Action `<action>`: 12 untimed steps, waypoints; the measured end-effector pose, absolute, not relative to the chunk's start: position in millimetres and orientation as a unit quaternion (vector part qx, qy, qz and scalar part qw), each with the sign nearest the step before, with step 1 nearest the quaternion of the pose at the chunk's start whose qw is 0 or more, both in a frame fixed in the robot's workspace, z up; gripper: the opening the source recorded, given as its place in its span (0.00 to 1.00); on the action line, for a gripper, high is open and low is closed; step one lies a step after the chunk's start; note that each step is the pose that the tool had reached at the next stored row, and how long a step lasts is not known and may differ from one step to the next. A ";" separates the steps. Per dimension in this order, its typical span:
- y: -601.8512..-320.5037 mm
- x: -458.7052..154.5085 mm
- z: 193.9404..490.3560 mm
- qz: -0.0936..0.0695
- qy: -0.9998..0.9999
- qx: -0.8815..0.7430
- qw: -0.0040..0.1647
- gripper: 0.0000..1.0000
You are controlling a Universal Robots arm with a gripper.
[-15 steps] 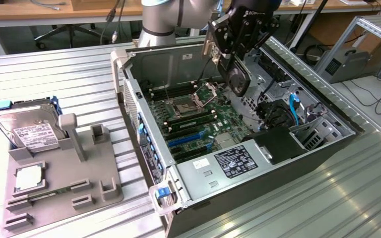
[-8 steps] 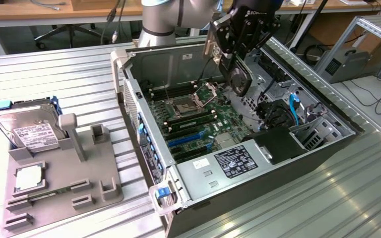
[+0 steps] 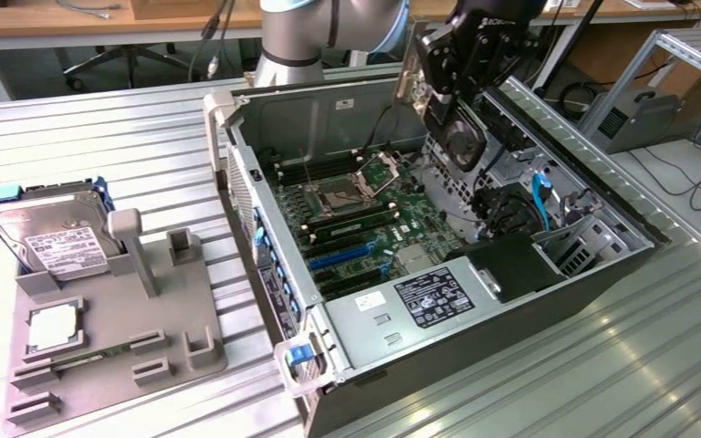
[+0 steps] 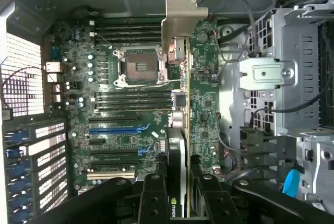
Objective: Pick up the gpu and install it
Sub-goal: 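Pick up the gpu and move the gpu toward the slot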
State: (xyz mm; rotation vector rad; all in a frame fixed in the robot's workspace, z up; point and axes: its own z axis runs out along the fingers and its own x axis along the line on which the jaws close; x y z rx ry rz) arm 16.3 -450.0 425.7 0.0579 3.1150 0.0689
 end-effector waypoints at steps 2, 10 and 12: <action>-449.0 23.7 425.7 0.022 1.000 0.018 0.013 0.27; -448.5 51.3 425.7 0.022 1.000 0.016 0.013 0.27; -448.5 56.3 425.7 0.022 1.000 0.016 0.013 0.27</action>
